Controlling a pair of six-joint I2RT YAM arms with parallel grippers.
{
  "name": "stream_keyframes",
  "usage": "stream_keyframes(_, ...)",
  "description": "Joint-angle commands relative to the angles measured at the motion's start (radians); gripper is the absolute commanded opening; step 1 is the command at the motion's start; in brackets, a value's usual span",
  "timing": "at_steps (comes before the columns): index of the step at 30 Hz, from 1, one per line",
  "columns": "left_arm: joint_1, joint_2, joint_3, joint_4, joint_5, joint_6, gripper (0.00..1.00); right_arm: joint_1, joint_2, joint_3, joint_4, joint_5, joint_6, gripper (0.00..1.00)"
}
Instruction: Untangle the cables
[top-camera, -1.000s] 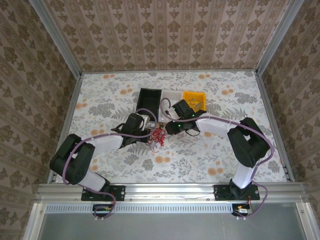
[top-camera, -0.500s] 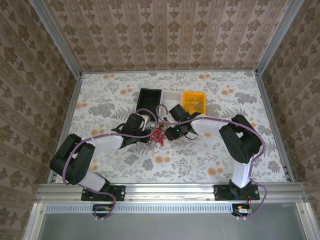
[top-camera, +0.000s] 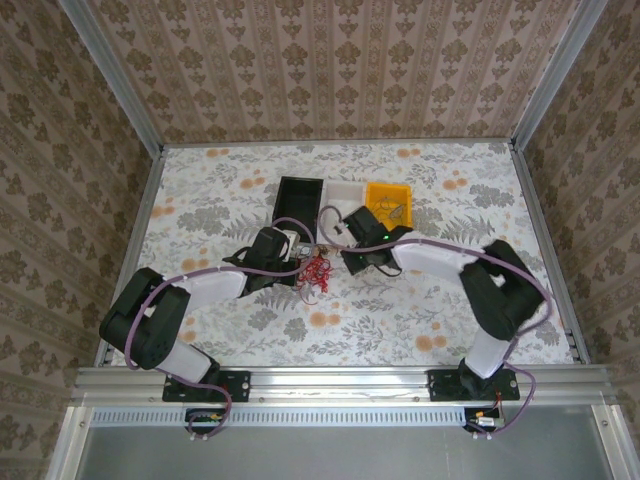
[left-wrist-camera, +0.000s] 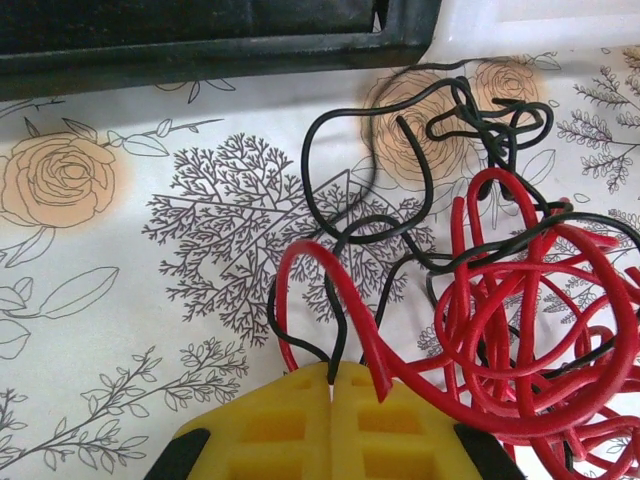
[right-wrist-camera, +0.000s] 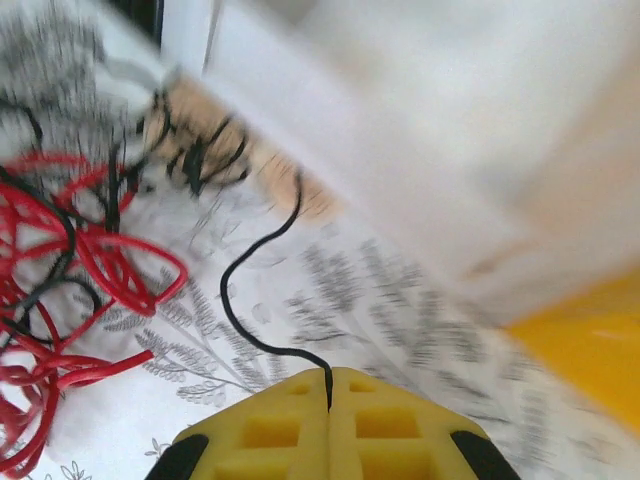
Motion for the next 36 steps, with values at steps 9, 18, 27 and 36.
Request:
stream_keyframes(9,0.008,0.04,0.003,-0.019,-0.036,-0.017,0.0,-0.166,-0.408,0.126,0.105,0.235,-0.019,0.0)
stream_keyframes(18,0.024,0.048,-0.01,-0.014,-0.038,-0.026,0.0,-0.248,-0.509,0.227,0.145,0.202,-0.035,0.0)
stream_keyframes(27,-0.07,-0.009,0.096,-0.002,0.1,0.144,0.5,-0.247,-0.51,0.227,0.119,0.093,0.011,0.01)
stream_keyframes(36,-0.181,0.218,0.423,-0.191,0.293,0.37,0.67,-0.243,-0.494,0.196,0.115,0.086,0.051,0.02)
